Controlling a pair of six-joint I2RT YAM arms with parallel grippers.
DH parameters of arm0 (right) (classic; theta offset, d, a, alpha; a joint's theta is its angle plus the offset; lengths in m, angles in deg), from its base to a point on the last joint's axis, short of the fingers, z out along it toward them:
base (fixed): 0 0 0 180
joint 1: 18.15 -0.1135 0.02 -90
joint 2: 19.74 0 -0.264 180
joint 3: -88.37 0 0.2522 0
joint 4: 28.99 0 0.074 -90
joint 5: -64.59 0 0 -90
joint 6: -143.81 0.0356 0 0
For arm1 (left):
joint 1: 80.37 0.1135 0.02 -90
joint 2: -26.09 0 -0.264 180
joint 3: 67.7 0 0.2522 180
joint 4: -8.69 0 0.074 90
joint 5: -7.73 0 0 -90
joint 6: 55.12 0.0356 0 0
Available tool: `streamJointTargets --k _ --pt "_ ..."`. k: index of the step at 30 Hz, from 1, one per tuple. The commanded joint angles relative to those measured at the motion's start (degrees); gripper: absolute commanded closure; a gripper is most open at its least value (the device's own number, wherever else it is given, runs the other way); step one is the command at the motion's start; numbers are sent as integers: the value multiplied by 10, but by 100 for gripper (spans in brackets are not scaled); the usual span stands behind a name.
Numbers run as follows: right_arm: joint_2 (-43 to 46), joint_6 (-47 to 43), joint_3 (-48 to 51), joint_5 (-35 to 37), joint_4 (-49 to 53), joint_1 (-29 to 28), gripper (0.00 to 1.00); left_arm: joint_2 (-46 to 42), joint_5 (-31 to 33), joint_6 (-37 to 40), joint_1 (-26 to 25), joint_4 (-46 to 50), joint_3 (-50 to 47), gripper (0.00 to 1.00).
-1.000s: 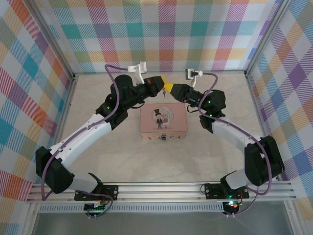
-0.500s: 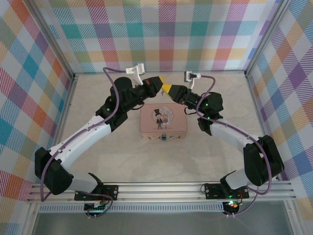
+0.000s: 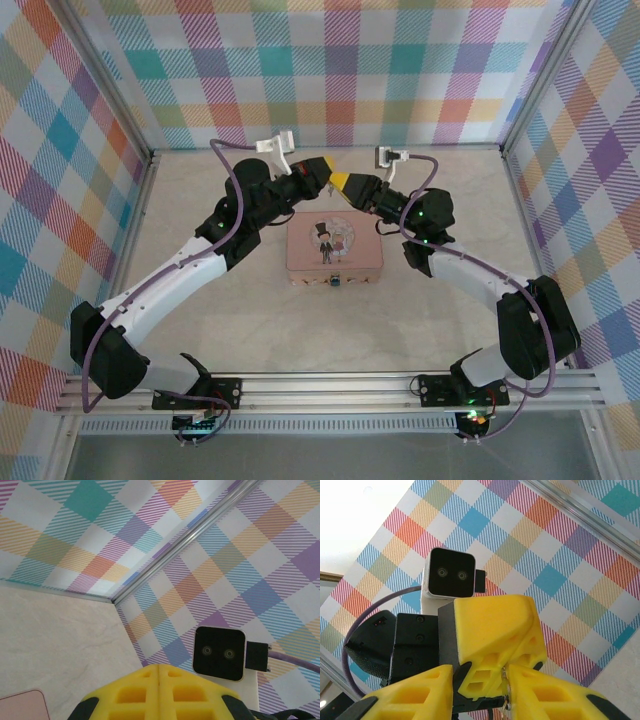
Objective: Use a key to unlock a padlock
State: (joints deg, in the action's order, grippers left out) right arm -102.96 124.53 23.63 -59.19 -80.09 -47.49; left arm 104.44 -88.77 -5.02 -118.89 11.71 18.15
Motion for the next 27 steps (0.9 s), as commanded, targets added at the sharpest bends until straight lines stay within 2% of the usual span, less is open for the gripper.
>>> streamJointTargets --k 1,4,7,14,18,27 --pt "-10 -16 12 5 3 -7 61 -22 9 -7 -7 -36 -5 100" --pt "-6 -22 13 9 9 -6 61 -23 4 -9 -7 -37 -5 100" --pt "2 -34 18 20 24 -6 56 -26 5 -11 -7 -38 -7 100" --pt "-3 -26 14 13 11 -6 62 -24 2 -14 -7 -40 -8 100" --pt "-3 -24 7 7 -3 -8 55 -22 3 -16 -7 -41 -11 100" --pt "2 -25 4 6 -15 -10 57 -18 1 -20 -8 -44 -15 100"
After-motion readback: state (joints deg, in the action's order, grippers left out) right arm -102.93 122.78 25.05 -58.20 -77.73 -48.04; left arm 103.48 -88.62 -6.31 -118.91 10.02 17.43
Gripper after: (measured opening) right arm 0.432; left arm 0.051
